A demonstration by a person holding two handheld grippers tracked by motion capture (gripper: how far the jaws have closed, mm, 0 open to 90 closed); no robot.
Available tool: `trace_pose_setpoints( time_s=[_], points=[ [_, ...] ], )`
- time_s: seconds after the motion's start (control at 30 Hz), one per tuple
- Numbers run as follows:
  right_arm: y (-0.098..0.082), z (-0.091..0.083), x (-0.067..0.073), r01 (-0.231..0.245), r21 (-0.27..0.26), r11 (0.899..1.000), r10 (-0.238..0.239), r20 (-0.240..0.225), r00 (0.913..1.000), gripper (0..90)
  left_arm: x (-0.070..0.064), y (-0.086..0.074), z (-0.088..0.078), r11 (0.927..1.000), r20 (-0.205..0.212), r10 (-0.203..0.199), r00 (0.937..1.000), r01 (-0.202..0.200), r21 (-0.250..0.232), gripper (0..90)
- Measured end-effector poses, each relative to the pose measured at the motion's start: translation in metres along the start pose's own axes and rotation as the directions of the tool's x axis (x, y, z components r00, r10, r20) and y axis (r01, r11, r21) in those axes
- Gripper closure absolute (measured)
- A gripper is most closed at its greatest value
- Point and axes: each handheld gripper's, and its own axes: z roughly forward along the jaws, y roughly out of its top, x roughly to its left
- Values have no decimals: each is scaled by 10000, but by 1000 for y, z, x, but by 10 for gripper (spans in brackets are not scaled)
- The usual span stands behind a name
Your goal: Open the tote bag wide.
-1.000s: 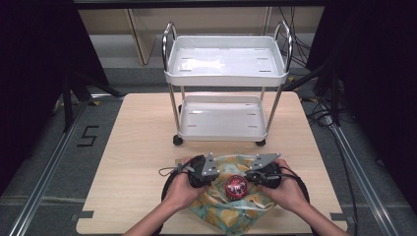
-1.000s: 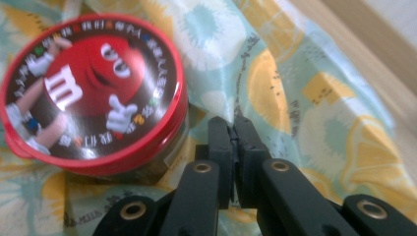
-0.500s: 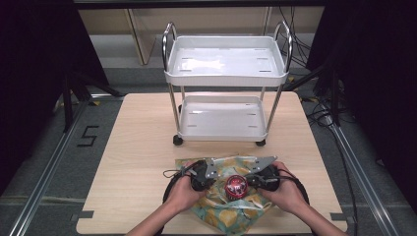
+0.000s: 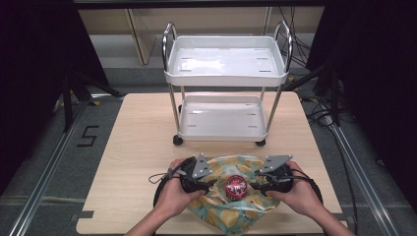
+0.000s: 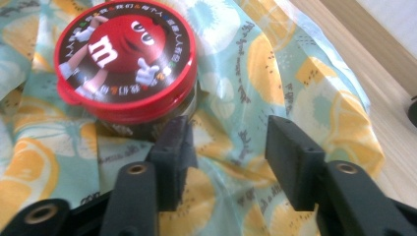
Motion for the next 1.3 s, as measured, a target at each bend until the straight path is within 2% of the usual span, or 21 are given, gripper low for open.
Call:
trace_pose_setpoints(
  time_s=[0.03, 0.2, 0.3, 0.4, 0.43, 0.47, 0.5, 0.53, 0.6, 0.67, 0.73, 0.77, 0.8, 0.9, 0.93, 0.97, 1.0, 1.1, 1.23, 1.27, 1.3],
  points=[
    [0, -2, 0, -174, -88, 9998, 173, -65, 9998, 483, 1, -1, -3, 9997, 5, -198, 9998, 198, -136, 382],
    [0, -8, -1, -194, -507, 9985, 189, -104, 9998, 422, 4, -5, -13, 9939, 50, -867, 9962, 869, -685, 342],
    [3, -12, -1, -169, -677, 9976, 153, -247, 9996, 390, 5, -8, -18, 9924, 116, -963, 9953, 969, -759, 340],
    [4, -15, 1, -85, -892, 9960, 40, -507, 9987, 363, 4, -11, -22, 9865, 265, -1249, 9918, 1270, -1031, 343],
    [5, -15, 3, -129, -931, 9956, 73, -608, 9981, 357, 4, -12, -24, 9863, 221, -1346, 9906, 1361, -927, 342],
    [5, -15, 4, -68, -989, 9951, 4, -646, 9979, 350, 6, -13, -26, 9871, 210, -1219, 9923, 1234, -1019, 340],
    [6, -15, 5, -4, -1059, 9944, -73, -727, 9973, 343, 6, -15, -28, 9855, 200, -1296, 9914, 1310, -1079, 340],
    [6, -15, 7, 39, -1120, 9937, -133, -826, 9965, 333, 5, -16, -30, 9788, 307, -1692, 9851, 1716, -1118, 340],
    [7, -14, 9, 88, -1211, 9926, -209, -989, 9949, 315, 5, -18, -35, 9759, 266, -1800, 9833, 1819, -1207, 340],
    [9, -13, 11, 56, -1359, 9907, -208, -1107, 9936, 302, 4, -21, -37, 9633, 379, -2149, 9759, 2182, -1565, 341],
    [10, -11, 13, 26, -1352, 9908, -197, -1257, 9919, 284, 4, -23, -41, 9570, 361, -2320, 9720, 2347, -1705, 333],
    [11, -10, 14, 20, -1282, 9917, -192, -1331, 9909, 279, 4, -25, -42, 9504, 357, -2426, 9695, 2449, -1918, 324],
    [11, -8, 16, 60, -1332, 9911, -238, -1324, 9909, 272, 4, -26, -45, 9491, 414, -2475, 9680, 2508, -1906, 322],
    [13, -4, 18, 146, -1399, 9901, -360, -1515, 9878, 258, 4, -30, -50, 9470, 319, -2354, 9714, 2366, -2172, 309],
    [13, -3, 19, 145, -1426, 9897, -370, -1559, 9871, 251, 2, -31, -51, 9396, 318, -2600, 9651, 2604, -2219, 306],
    [14, -2, 21, 71, -1367, 9906, -297, -1637, 9861, 247, 2, -33, -53, 9397, 297, -2572, 9659, 2572, -2255, 302],
    [14, 0, 22, 101, -1402, 9901, -331, -1624, 9862, 244, 1, -34, -53, 9443, 239, -2398, 9705, 2389, -2261, 300],
    [15, 2, 23, 134, -1293, 9915, -362, -1750, 9839, 228, -2, -39, -54, 9407, 185, -2543, 9670, 2517, -2275, 290],
    [15, 5, 23, 204, -1358, 9905, -460, -1884, 9810, 214, -4, -43, -54, 9431, -18, -2497, 9683, 2427, -2274, 273],
    [14, 5, 25, 59, -1274, 9918, -308, -1944, 9804, 213, -4, -43, -54, 9419, -53, -2543, 9671, 2464, -2282, 270],
    [14, 7, 25, 102, -1338, 9909, -360, -1922, 9807, 212, -3, -43, -54, 9449, -141, -2430, 9699, 2335, -2293, 266]
  ],
)
